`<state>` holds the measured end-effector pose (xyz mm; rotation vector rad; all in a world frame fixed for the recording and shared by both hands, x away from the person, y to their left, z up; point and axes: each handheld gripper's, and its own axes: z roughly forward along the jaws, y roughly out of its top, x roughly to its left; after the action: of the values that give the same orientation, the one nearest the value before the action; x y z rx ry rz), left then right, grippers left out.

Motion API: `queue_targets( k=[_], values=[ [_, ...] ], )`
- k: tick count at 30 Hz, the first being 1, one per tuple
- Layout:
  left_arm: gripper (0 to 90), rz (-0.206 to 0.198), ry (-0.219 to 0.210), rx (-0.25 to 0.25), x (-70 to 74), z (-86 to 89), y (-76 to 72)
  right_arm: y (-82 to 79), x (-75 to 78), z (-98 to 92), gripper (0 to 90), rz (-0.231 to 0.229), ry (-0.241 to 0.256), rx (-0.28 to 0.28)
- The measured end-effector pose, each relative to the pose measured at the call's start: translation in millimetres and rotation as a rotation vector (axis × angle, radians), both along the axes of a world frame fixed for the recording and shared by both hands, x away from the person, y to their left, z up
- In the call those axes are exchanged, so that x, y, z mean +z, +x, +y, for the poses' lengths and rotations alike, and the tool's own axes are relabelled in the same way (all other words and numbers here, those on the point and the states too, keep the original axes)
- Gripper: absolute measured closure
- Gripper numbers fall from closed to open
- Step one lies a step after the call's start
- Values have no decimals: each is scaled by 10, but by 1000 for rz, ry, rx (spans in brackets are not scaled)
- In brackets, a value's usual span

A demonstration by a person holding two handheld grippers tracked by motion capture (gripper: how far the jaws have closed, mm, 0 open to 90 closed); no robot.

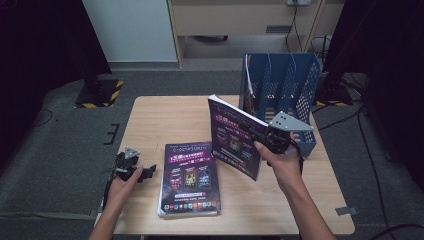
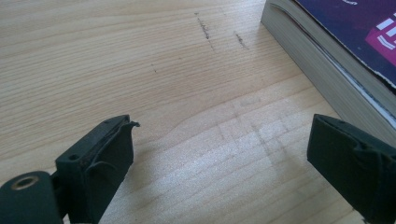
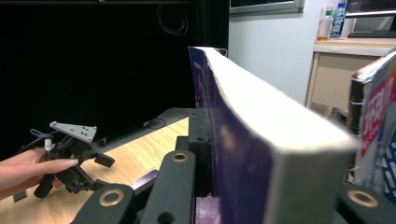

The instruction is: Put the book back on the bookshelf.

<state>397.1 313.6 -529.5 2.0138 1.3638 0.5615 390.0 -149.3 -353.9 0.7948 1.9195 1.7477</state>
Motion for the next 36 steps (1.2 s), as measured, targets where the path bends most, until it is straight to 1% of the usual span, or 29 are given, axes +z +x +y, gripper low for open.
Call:
queue_targets(
  k=[2,8,9,20,21,27,29,33,36],
  values=[
    [67,1,3,-3,-1,-3,-1,-11,6,-17,826,-2,2,0],
    [67,6,12,-5,-15,-15,-4,-87,24,-144,826,-11,6,-9],
    [66,5,11,-6,-11,-16,-4,-109,17,-188,826,-10,9,-13],
    [66,10,18,-13,-25,-26,-5,-161,-69,-353,826,2,6,-33],
    [65,10,19,-14,-26,-28,-4,-170,-76,-387,826,2,11,-39],
    [65,14,23,-17,-35,-30,-1,-193,-75,-479,826,3,10,-54],
    [62,16,23,-19,-39,-33,0,-219,-75,-539,826,1,17,-60],
    [60,16,22,-17,-41,-31,0,-241,-81,-594,826,1,10,-63],
    [58,16,19,-17,-44,-27,0,-275,-93,-656,826,3,15,-74]
  ],
)
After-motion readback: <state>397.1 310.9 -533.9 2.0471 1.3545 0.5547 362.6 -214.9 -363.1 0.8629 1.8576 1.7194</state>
